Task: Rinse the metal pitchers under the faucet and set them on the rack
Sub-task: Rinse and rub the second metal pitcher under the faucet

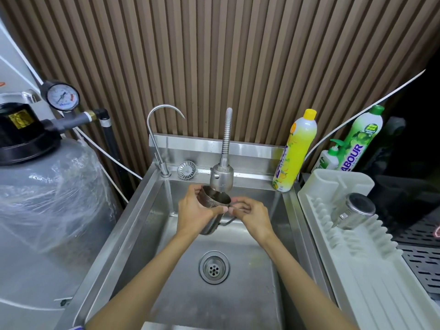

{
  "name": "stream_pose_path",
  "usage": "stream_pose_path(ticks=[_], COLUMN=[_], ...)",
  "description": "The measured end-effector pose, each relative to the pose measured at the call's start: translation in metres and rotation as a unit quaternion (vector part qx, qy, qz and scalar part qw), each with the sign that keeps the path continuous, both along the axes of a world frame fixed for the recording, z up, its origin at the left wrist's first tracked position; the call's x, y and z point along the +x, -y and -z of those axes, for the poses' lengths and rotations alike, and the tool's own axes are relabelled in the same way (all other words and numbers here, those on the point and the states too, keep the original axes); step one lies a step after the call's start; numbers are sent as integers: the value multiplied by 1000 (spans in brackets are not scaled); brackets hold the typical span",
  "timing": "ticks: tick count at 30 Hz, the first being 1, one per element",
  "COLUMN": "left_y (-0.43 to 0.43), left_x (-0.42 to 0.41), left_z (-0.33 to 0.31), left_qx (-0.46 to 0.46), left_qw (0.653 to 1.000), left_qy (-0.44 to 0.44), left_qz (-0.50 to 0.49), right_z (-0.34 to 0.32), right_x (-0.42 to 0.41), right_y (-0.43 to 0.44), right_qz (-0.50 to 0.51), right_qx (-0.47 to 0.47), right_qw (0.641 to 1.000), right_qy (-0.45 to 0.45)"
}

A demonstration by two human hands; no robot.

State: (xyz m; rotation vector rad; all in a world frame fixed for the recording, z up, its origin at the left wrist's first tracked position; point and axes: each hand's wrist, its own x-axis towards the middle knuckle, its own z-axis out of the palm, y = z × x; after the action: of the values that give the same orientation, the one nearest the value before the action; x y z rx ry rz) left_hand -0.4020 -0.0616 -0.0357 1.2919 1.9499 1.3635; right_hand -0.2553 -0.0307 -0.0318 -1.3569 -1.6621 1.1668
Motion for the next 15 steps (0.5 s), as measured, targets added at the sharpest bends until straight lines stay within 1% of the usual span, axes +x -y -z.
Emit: stream_pose_path(ticks=[2, 4, 9, 12, 15], left_y=[2, 2, 0, 2, 2], left_x=[-1, 0, 4, 8, 13], left_z=[0, 0, 5, 11, 17], left_qx=[-20, -46, -103, -119, -93], left_qw=[1000, 998, 986, 961, 922], left_qy=[4, 28, 130, 248, 367], left_qz=[-14, -20, -8, 32, 83], right_z=[-1, -4, -17, -29, -40], right_x=[2, 3, 9, 12, 14], right_y=[0, -1, -7, -10, -9], right_qz=[0, -3, -8, -31, -55], right_qx=[5, 19, 43, 81, 134], right_qw=[1000, 999, 994, 983, 968], right_qy=[16, 43, 103, 161, 204])
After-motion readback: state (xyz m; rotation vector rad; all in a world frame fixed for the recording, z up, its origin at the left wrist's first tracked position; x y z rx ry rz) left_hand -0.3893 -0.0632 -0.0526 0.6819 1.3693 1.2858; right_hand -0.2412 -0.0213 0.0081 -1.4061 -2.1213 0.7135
